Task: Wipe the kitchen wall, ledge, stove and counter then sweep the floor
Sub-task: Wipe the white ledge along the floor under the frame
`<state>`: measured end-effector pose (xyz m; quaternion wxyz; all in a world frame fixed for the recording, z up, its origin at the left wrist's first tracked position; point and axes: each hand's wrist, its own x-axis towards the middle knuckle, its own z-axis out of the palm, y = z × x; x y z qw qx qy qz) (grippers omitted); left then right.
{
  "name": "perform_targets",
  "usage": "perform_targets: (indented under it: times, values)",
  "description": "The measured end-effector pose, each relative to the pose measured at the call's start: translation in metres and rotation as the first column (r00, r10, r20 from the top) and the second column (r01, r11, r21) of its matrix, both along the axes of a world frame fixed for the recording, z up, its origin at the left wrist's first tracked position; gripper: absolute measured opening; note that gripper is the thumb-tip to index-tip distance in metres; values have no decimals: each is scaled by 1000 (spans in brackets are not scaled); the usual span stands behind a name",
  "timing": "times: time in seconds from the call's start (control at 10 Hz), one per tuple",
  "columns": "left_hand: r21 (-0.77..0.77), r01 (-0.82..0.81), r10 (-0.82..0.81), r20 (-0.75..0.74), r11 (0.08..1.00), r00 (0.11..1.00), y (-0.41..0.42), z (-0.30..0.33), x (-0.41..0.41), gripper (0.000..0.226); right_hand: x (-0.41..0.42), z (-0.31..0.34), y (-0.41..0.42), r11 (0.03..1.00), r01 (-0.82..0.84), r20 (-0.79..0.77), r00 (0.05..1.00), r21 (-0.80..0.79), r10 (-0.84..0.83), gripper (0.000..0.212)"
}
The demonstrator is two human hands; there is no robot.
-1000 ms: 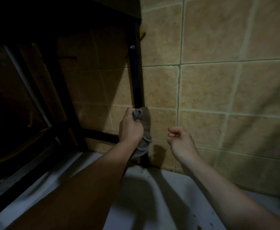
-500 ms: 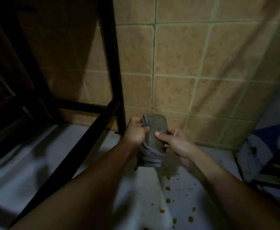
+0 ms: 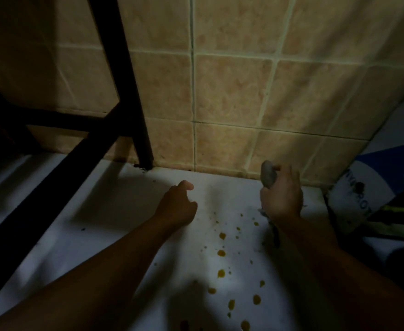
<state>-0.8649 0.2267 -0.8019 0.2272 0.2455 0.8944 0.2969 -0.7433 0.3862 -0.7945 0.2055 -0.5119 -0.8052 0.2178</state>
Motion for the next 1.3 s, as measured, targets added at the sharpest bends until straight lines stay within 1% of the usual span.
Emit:
perform_targets:
  times: [0.1, 0.2, 0.3, 0.4, 0.5, 0.6, 0.7, 0.8, 0.9, 1.0, 1.1, 1.2, 1.3]
  values:
    - [-81, 64, -68, -51, 995, 996, 8, -17, -1, 48, -5, -30, 3, 987, -161, 301, 940, -23, 161, 47]
    - [-156, 118, -132, -82, 981, 988, 14, -30, -4, 50, 0, -56, -5, 938, -346, 414, 849, -34, 328, 55]
    - [-231, 167, -195, -102, 958, 975, 19, -39, -9, 52, 8, -75, -7, 892, -448, 367, 842, 69, 394, 64]
    - [-242, 214, -246, -110, 946, 963, 26, -46, -10, 55, 12, -81, -2, 908, -416, 353, 859, 56, 371, 64]
    - [-198, 228, -252, -106, 953, 962, 33, -50, -6, 58, 9, -83, -9, 918, -397, 368, 854, 7, 367, 59]
    - [-145, 234, -250, -108, 961, 962, 46, -49, -1, 58, 16, -90, -7, 906, -422, 241, 884, 44, 400, 51]
    - [-143, 248, -267, -128, 958, 955, 56, -44, 1, 54, 29, -96, 10, 956, -288, 174, 945, 50, 275, 37]
    - [-131, 257, -273, -134, 958, 952, 62, -44, -2, 53, 37, -97, 47, 991, -125, 128, 985, 55, 117, 41]
    - [-132, 259, -279, -167, 957, 946, 62, -46, -9, 44, 29, -91, 71, 994, 108, 55, 993, -20, -107, 40]
    - [-212, 254, -293, -174, 944, 940, 58, -53, -21, 61, 3, -91, 67, 958, 263, -19, 964, -118, -267, 42]
    - [-316, 210, -275, -179, 925, 945, 58, -57, -28, 60, -13, -93, 40, 992, 80, 84, 994, -98, -72, 51]
    - [-359, 205, -283, -179, 910, 942, 58, -58, -29, 56, -15, -100, 17, 963, -269, 56, 962, 9, 268, 41]
    - [-400, 226, -317, -177, 888, 932, 53, -61, -31, 60, -6, -102, 26, 955, -292, 57, 956, 47, 289, 31]
